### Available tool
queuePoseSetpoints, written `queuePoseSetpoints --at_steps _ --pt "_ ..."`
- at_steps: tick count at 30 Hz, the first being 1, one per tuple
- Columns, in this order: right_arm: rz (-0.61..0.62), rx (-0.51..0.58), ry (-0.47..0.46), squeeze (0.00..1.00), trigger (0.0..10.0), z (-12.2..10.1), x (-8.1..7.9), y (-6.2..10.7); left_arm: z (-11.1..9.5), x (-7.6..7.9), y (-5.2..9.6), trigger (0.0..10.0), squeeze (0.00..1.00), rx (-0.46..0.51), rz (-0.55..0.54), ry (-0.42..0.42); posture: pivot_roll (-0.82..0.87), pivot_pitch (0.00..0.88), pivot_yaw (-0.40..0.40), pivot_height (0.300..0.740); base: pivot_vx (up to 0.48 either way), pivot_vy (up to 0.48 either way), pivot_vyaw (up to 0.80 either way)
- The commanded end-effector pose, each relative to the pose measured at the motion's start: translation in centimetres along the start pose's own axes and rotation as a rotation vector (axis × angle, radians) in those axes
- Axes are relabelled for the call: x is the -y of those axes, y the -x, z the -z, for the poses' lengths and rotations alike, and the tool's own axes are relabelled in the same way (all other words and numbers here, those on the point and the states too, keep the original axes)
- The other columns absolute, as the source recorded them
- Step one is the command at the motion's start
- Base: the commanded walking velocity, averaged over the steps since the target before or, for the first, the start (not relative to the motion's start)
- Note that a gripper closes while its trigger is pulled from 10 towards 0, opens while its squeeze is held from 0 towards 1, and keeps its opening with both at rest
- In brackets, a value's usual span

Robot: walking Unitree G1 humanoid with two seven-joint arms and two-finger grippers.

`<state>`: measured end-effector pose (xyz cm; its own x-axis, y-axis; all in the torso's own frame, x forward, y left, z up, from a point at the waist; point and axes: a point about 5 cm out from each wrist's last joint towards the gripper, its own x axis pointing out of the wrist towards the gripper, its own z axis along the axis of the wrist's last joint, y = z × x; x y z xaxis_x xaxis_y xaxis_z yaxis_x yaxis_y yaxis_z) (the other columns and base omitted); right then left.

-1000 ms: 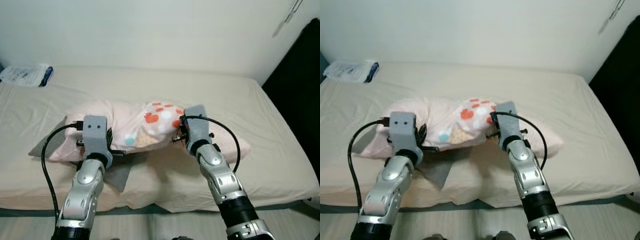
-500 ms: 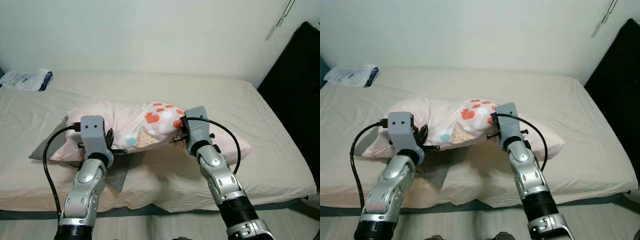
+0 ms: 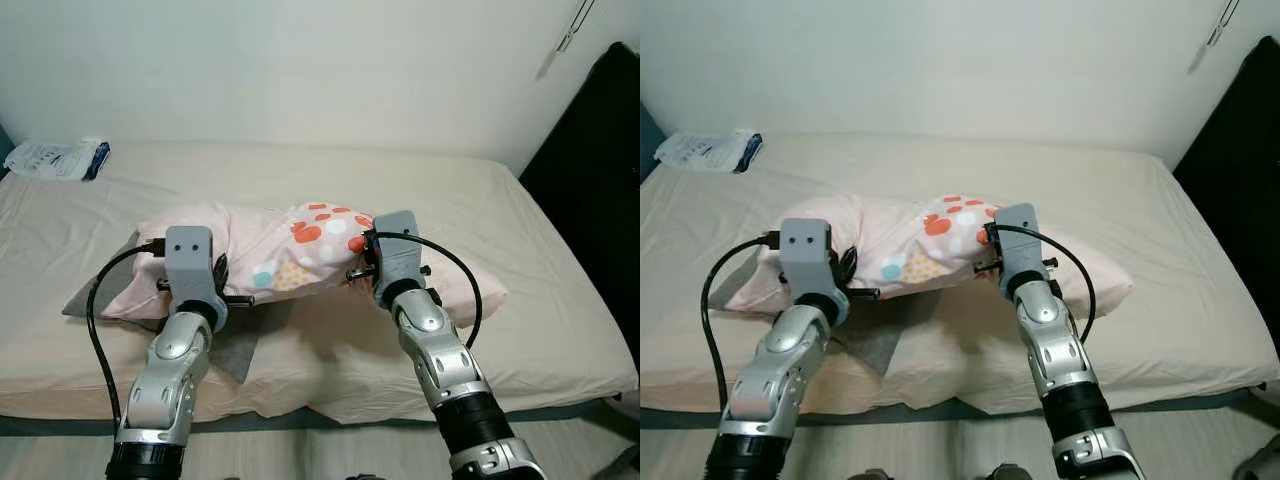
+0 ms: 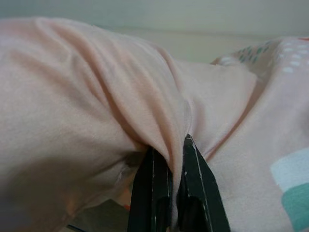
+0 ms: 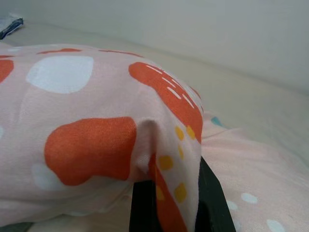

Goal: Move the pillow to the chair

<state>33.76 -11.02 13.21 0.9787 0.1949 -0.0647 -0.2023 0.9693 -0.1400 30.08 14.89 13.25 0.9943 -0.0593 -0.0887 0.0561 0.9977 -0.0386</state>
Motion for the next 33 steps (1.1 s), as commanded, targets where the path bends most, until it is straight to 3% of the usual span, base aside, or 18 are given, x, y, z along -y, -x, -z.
queuePoseSetpoints --at_steps 1,15,19,27,33 --pt "-0.017 0.069 0.003 0.0 10.0 -1.3 -0.5 -0.3 0.3 0.6 -0.2 10.0 0.0 -0.006 0.033 -0.028 0.0 0.133 -0.022 0.74 0.0 0.0 0.0" --pt "0.025 0.054 -0.005 0.0 10.0 -1.0 0.6 0.0 -0.2 2.6 -1.0 10.0 0.0 0.029 0.044 -0.024 -0.03 0.151 -0.009 0.74 0.0 0.0 0.0" --pt "0.017 0.054 0.003 0.0 10.0 -1.1 0.3 -0.1 0.7 2.4 -1.0 10.0 0.0 -0.027 0.028 -0.072 -0.04 0.147 -0.007 0.74 0.0 0.0 0.0" --pt "0.001 0.058 -0.008 0.0 10.0 -1.1 0.3 -0.3 0.3 2.4 -1.1 10.0 0.0 0.016 0.028 -0.056 -0.03 0.145 -0.019 0.74 0.0 0.0 0.0" --pt "-0.002 0.056 -0.014 0.0 10.0 -1.1 0.3 -0.4 0.3 1.9 -0.9 10.0 0.0 0.014 0.013 -0.086 -0.02 0.147 -0.025 0.74 0.0 0.0 -0.8"
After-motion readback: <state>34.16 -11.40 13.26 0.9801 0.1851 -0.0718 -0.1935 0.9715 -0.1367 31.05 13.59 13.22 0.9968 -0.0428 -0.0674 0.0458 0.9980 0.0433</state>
